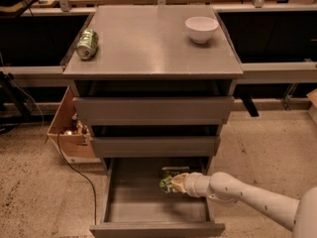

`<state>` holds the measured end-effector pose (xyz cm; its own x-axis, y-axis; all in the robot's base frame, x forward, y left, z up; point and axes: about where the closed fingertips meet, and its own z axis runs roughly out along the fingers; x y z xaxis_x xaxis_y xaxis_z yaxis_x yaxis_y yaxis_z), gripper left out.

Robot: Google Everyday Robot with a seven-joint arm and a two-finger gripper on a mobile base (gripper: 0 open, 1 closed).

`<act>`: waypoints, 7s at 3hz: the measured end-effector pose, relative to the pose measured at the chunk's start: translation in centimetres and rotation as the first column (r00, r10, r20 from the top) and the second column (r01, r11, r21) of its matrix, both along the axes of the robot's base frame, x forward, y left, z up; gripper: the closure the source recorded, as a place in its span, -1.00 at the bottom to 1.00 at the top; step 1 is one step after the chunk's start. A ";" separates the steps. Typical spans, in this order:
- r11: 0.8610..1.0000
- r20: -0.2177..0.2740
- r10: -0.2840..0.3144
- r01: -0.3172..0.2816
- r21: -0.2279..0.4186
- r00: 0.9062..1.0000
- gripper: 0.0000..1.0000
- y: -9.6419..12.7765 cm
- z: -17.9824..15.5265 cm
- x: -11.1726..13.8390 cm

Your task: Pick green jalapeno chip bag from bottom drawer and place on counter

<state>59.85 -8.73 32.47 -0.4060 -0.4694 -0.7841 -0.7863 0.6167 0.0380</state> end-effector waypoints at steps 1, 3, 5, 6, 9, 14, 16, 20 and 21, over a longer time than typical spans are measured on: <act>1.000 -0.012 -0.001 0.000 -0.006 1.000 1.00 0.1 0.1 -0.2; 0.994 0.044 -0.024 0.028 -0.109 0.999 1.00 -0.3 9.5 -3.2; 0.970 0.119 0.012 0.018 -0.244 0.993 1.00 0.8 19.5 -8.2; 0.961 0.187 0.020 0.032 -0.274 0.982 1.00 0.4 23.3 -7.3; 0.976 0.229 0.043 0.008 -0.219 0.972 1.00 -0.7 31.8 -4.7; 0.970 0.273 0.139 -0.076 -0.230 0.952 1.00 -0.6 46.0 -7.7; 0.956 0.309 0.218 -0.139 -0.258 0.926 1.00 1.7 53.7 -8.3; 0.947 0.485 0.321 -0.259 -0.192 0.813 1.00 6.8 65.8 -0.2; 0.941 0.504 0.337 -0.294 -0.166 0.795 1.00 9.3 67.2 3.4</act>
Offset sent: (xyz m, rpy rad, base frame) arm -0.0441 -0.0044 0.1333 -0.1392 -0.0439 0.0355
